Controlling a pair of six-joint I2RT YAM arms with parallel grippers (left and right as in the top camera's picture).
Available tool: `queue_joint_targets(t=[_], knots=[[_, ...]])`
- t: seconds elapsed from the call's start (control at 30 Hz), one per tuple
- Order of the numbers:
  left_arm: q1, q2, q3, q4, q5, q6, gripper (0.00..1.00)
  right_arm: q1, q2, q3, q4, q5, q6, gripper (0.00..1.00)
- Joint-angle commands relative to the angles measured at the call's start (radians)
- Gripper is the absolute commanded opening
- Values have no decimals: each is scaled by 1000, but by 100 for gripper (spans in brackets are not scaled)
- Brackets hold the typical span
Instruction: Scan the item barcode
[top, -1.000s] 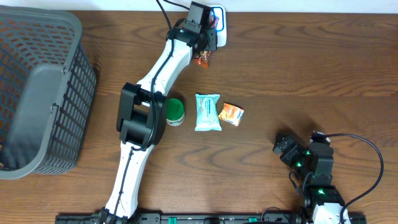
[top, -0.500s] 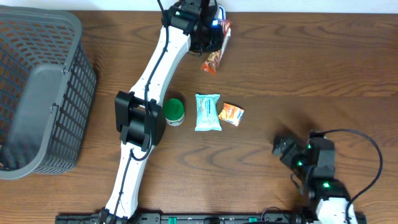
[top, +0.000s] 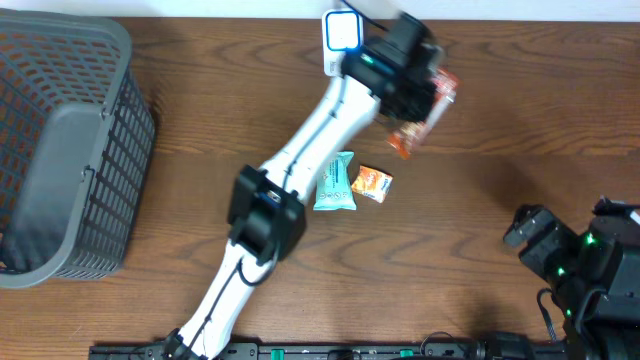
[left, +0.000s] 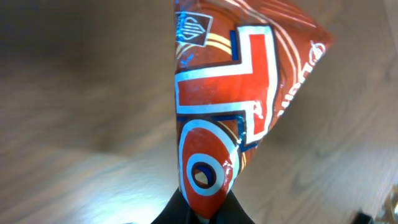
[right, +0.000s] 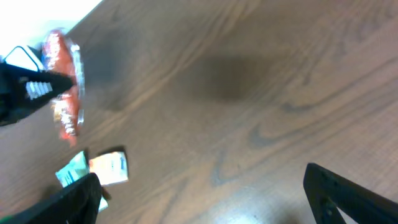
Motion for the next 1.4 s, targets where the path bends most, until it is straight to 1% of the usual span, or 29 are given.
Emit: queue_joint_targets(t=[0.0,0.03,0.23,0.27,0.3,0.33,0.37,0.47,0.57,0.6,0.63,0.73,0.8,0.83,0.87,0.9,0.97,1.1,1.23,1.37], knots=[[-78,-12,-40,27,-50,20,14,-9,8,21,-60,24,-15,99],[-95,-12,-47,34,-61,21,17,-9,8,21,-77,24,-13,99],[-179,-12,-58,69,-65,21,17,-9,8,21,-118,19,30,99],[-185,-12,-58,71,-65,21,30,-9,8,21,-116,18,30,99],[-189,-12,-58,72,-66,21,81,-9,8,21,-116,18,30,99],[-189,-12,-58,71,-66,21,100,-9,8,21,-119,12,29,99],[-184,-12,-58,71,-66,21,98,-9,8,21,-122,10,29,99],[-148,-29,-58,67,-66,21,98,-9,8,18,-121,23,32,99],[-80,-71,-58,37,-92,21,98,-9,13,8,-92,8,109,99],[-56,-89,-58,24,-106,22,98,-9,19,2,-80,-3,113,95],[-27,-109,-58,10,-123,21,98,-9,27,-4,-69,-13,111,93],[58,-176,-58,-31,-134,34,98,-9,111,-31,-42,-33,111,93],[115,-224,-58,-59,-134,54,98,-8,218,-33,-22,-84,102,95],[141,-248,-58,-73,-134,64,98,-8,300,-32,2,-132,87,96],[167,-271,-58,-86,-134,74,98,-8,354,-31,16,-154,85,96],[190,-292,-58,-99,-134,82,98,-6,436,-26,32,-178,85,93],[238,-338,-58,-129,-134,90,98,1,583,2,41,-179,99,89],[336,-421,-58,-198,-169,105,98,19,871,118,44,-179,133,89],[399,-449,-58,-241,-179,130,98,41,1003,204,74,-175,138,91],[450,-451,-58,-279,-179,130,98,50,1067,222,156,-175,157,93]])
